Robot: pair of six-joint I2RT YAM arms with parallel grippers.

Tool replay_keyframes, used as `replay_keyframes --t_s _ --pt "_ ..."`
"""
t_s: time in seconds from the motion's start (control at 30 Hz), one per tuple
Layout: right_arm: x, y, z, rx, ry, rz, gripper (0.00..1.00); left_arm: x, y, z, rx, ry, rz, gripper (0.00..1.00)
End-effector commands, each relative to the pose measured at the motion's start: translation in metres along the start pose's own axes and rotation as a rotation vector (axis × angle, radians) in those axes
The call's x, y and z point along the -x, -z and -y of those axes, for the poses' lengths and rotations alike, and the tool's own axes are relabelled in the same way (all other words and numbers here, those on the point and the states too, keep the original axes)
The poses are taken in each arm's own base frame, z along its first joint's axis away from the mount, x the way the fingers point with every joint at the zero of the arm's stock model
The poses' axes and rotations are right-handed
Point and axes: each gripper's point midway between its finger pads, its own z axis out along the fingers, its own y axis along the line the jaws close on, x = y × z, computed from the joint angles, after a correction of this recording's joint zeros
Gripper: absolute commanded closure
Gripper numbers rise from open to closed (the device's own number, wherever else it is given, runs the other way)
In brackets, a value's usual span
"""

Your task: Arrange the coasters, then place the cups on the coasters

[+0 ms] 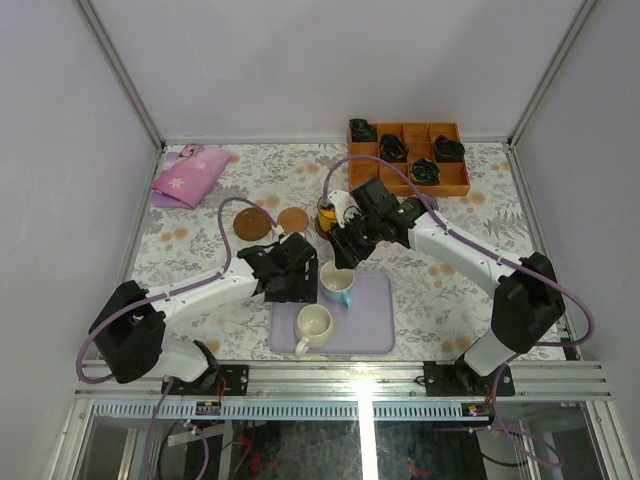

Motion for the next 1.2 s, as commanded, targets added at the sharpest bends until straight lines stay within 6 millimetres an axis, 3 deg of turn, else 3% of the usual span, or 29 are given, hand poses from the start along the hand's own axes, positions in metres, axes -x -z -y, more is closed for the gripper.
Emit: replay_keyframes --t_s 0.0,0.33,0.53,0.77,1.17 --pt "0.012 -0.001 -0.005 0.0 0.042 0.024 0.48 -0.017 0.002 0.01 -0.047 0.018 -0.035 0.27" --pt "0.018 -0.01 0.011 -0.091 0.038 0.049 0.5 -0.04 0.008 0.009 -0.019 -0.015 -0.076 0.28" --pt "0.018 -0.015 0.015 -0.108 0.036 0.041 0.51 -0.012 0.021 0.009 0.013 -0.009 0.043 0.26" --pt "0.006 -0.015 0.0 -0.051 0.058 0.012 0.51 0.025 0.038 0.012 0.049 0.012 0.185 0.25" --pt "-0.008 -0.036 0.001 -0.068 0.062 -0.058 0.51 0.037 0.048 0.005 0.057 0.08 0.252 0.25"
